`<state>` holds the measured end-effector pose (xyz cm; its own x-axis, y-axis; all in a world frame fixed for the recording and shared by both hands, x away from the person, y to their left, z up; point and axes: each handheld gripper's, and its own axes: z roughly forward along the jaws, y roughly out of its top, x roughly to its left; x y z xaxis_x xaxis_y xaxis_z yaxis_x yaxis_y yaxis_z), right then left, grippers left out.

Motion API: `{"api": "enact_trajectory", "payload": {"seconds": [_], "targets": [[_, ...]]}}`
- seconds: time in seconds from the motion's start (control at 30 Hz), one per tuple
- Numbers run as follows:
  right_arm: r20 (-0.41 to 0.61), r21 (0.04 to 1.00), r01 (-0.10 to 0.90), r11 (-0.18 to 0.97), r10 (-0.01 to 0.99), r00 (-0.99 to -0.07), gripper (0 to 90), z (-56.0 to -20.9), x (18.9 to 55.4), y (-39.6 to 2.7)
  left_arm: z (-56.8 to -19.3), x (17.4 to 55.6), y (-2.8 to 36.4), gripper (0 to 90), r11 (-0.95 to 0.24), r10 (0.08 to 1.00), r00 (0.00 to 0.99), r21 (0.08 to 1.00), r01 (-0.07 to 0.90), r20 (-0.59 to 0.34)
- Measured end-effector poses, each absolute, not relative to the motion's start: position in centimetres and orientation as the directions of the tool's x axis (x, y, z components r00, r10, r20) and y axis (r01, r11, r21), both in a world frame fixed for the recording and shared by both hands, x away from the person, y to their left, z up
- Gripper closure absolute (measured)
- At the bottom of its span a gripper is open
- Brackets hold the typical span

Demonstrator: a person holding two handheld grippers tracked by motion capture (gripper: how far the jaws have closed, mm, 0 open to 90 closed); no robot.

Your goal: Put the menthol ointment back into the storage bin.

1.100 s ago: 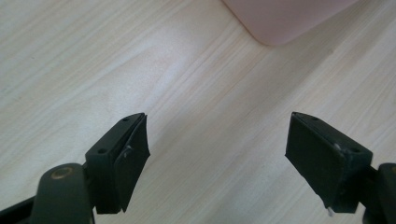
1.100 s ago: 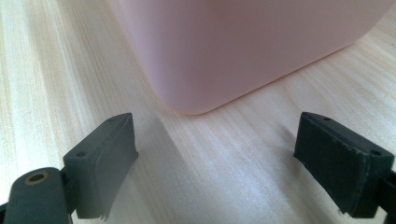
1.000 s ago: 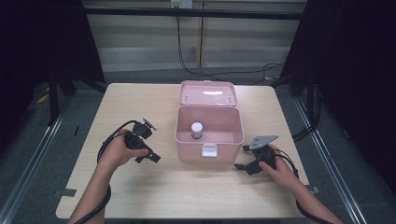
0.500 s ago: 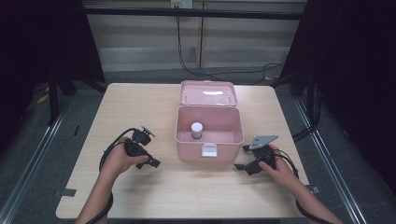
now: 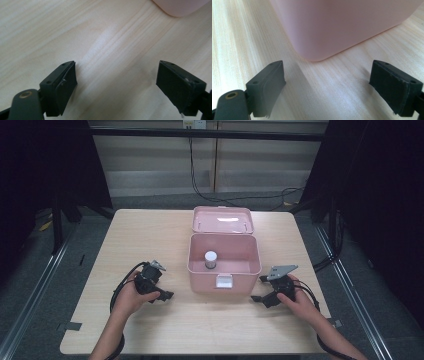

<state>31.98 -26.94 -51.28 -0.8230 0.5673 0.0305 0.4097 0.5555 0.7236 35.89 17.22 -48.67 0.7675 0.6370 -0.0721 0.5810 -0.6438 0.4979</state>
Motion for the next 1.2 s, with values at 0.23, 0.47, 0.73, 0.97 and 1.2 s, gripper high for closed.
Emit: {"api": "enact_trajectory", "payload": {"seconds": [0.23,0.47,0.73,0.97,1.2], "targets": [[0.03,0.723,0.41,0.556,0.567,-0.823,12.3,-51.3,32.0,-26.9,-49.4,35.5,17.2,12.6,-0.637,0.628,0.778,0.558,0.532,-0.024],[0.03,0.724,0.41,0.556,0.567,-0.823,12.3,-51.3,32.0,-26.9,-50.1,35.5,17.3,3.8,-0.618,0.614,0.788,0.601,0.507,-0.033],[0.03,0.724,0.409,0.556,0.567,-0.823,12.2,-51.3,32.0,-26.9,-50.7,35.4,17.6,0.0,-0.584,0.616,0.788,0.659,0.474,-0.021],[0.03,0.724,0.409,0.556,0.567,-0.823,12.2,-51.3,32.0,-26.9,-51.2,35.4,17.9,0.0,-0.558,0.608,0.794,0.697,0.45,-0.027],[0.031,0.724,0.41,0.556,0.567,-0.823,12.3,-51.3,32.0,-26.9,-51.2,35.4,17.9,0.0,-0.558,0.608,0.794,0.698,0.45,-0.026]]}}
